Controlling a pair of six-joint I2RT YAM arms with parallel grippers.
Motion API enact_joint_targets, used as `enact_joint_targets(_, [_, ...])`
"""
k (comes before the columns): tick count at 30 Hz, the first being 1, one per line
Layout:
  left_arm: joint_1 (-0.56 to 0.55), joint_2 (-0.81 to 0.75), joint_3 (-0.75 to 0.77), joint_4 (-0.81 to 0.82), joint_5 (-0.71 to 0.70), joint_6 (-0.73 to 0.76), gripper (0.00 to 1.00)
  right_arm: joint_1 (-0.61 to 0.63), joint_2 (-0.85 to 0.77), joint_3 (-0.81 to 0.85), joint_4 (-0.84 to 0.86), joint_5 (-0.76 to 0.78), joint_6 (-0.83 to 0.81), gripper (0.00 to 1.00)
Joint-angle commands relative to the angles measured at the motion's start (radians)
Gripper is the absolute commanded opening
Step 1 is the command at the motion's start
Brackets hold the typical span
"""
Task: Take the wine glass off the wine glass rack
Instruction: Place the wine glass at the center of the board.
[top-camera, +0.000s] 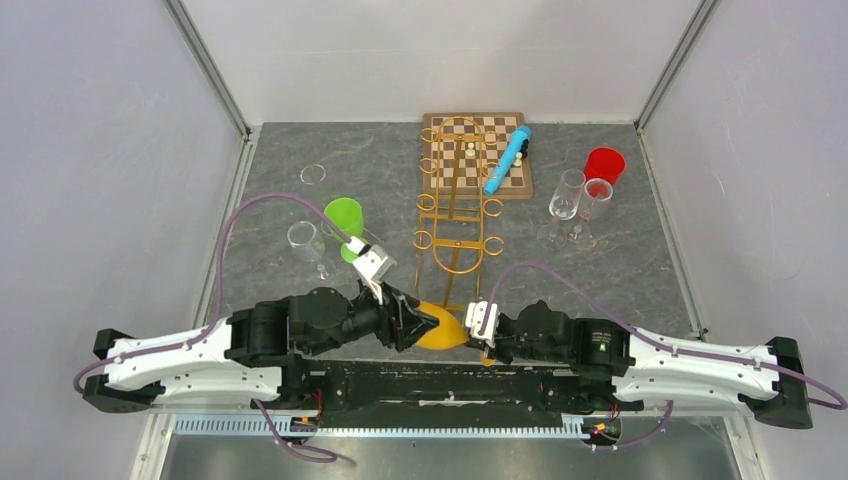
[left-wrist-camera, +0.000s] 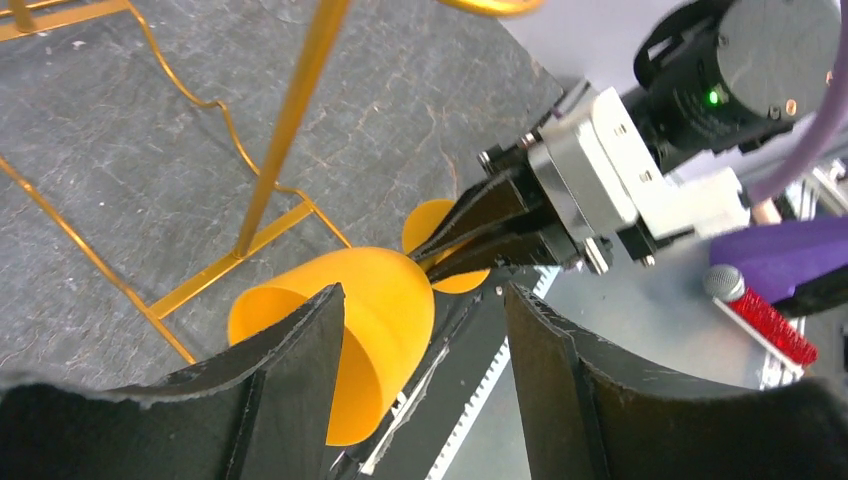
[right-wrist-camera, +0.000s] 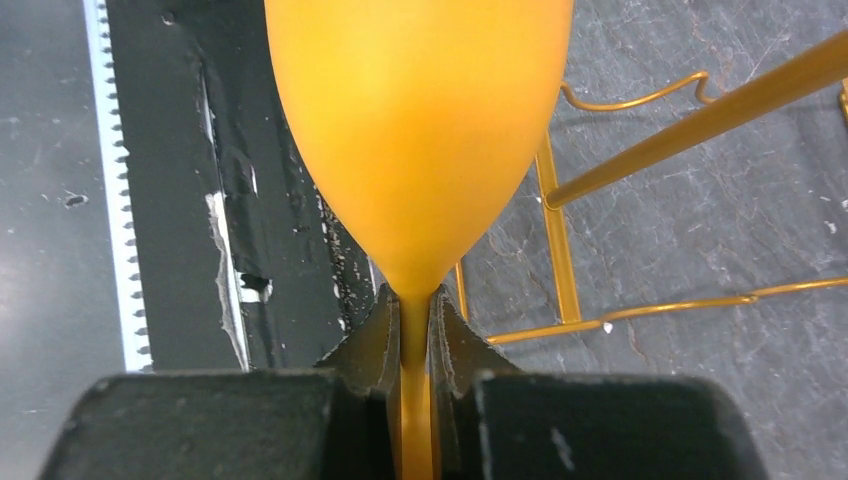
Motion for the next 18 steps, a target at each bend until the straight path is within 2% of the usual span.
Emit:
enact_joint_targets(1, [0.06,-0.052,-0.015,0.018,0.003,-0.093,0.66,0.003,0.001,0.059,-0.019,0.029,-0.116,0.0])
enact_joint_targets(9, [0.152,-0.076,-0.018,-0.062,-0.021,-0.196,0.66,0.003,-0.057,0.044,-0.023,0.061,-0.232,0.0])
enact_joint_targets(18, [0.324,-0.078,-0.075,-0.066,0.144,-0.254,0.64,0.003,-0.13,0.039,-0.006,0.139,-0.261,0.0])
